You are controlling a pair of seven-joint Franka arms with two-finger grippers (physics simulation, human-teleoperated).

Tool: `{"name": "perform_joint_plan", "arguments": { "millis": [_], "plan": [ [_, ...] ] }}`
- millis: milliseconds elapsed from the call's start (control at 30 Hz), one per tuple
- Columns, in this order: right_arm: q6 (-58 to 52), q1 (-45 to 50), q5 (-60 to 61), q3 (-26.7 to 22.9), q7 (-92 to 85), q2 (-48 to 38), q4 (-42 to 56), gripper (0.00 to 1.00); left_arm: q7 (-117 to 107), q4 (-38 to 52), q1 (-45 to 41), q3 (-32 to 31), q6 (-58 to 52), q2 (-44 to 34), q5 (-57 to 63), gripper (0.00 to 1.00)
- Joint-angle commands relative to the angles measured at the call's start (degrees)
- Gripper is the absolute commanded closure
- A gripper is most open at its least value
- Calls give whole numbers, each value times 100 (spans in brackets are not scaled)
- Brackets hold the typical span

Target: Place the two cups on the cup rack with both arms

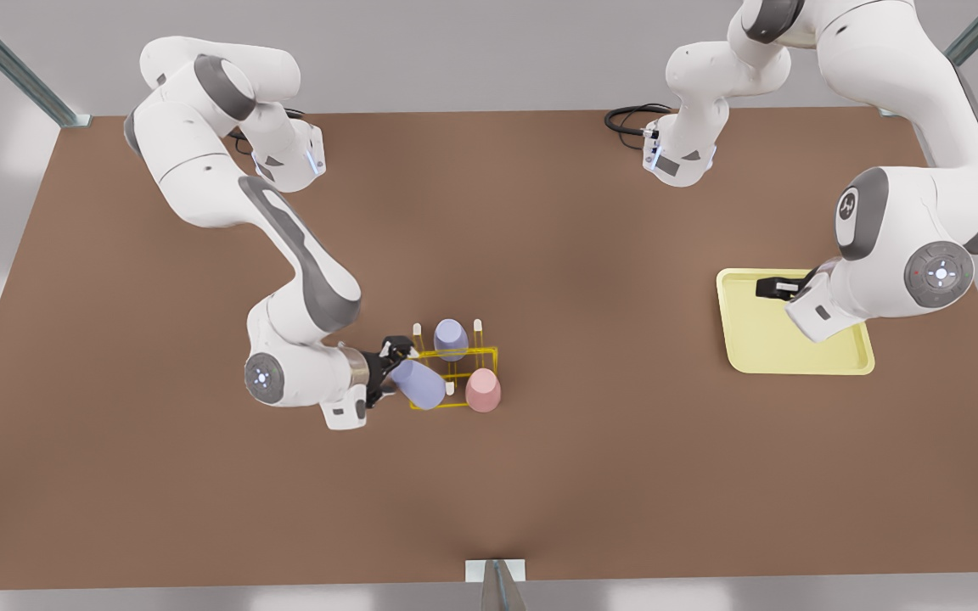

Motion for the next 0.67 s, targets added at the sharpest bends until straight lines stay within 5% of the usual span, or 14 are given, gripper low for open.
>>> {"name": "perform_joint_plan", "arguments": {
  "millis": [0,200,467,533,633],
  "plan": [
    [-801,-23,-52,-31,1278,-155,310,0,432,6,-1,-3,-6,-9,8,0],
    [-2964,-269,-2100,-57,4372,-1447,706,0,458,6,7,-3,2,0,8,0],
    [-3720,-1306,-2390,-127,4048,-2069,662,0,1953,50,192,33,2,0,307,0],
    [-3597,-674,-1793,-1207,3784,-2976,-129,0,1944,50,218,85,2,52,307,0],
    [-2920,-568,-1617,-1481,3704,-3530,-1025,0,1935,50,218,68,-6,52,289,0]
  ]
}}
